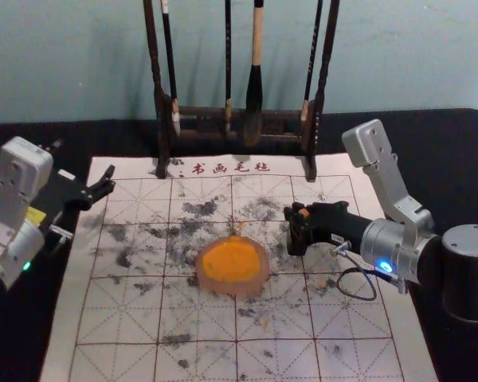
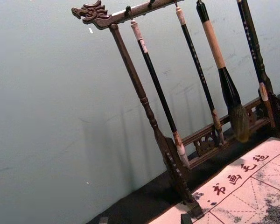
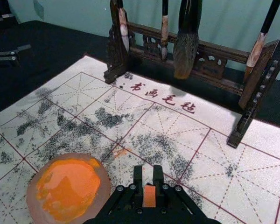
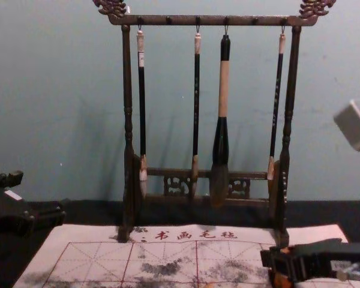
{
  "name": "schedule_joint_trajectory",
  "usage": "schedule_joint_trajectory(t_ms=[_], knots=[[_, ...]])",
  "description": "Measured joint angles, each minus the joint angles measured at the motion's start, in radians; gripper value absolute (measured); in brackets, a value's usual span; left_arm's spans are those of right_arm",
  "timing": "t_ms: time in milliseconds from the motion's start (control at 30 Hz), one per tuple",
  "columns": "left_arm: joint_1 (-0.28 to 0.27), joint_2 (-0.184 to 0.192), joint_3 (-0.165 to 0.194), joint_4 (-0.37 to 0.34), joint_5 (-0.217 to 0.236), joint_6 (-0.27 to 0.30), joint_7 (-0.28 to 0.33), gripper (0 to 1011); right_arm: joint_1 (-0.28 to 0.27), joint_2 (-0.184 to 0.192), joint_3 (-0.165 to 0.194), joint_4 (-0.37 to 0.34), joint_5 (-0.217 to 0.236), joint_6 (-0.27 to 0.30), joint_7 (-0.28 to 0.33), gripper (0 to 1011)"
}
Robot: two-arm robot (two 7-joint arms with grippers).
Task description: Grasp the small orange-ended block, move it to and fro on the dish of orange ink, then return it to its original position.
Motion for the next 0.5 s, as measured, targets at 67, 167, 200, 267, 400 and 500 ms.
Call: schedule_joint_trajectory(t_ms=[67, 167, 200, 267, 400, 500], knots=[[0.0, 0.0, 0.0, 0.0, 0.0, 0.0, 0.0, 1001, -0.001, -0.002, 0.0, 0.001, -0.005, 0.0, 0.001, 111], [0.0, 0.0, 0.0, 0.0, 0.0, 0.0, 0.0, 1001, -0.002, -0.002, 0.0, 0.001, -0.008, 0.0, 0.002, 111], [0.0, 0.0, 0.0, 0.0, 0.0, 0.0, 0.0, 1001, -0.002, -0.002, 0.0, 0.001, -0.008, 0.0, 0.002, 111], [0.0, 0.0, 0.0, 0.0, 0.0, 0.0, 0.0, 1001, -0.002, -0.002, 0.0, 0.001, -0.008, 0.0, 0.002, 111], [0.0, 0.0, 0.0, 0.0, 0.0, 0.0, 0.0, 1001, -0.002, -0.002, 0.001, 0.001, -0.008, 0.0, 0.002, 111], [0.0, 0.0, 0.0, 0.0, 0.0, 0.0, 0.0, 1001, -0.002, -0.002, 0.001, 0.001, -0.007, 0.0, 0.002, 111]])
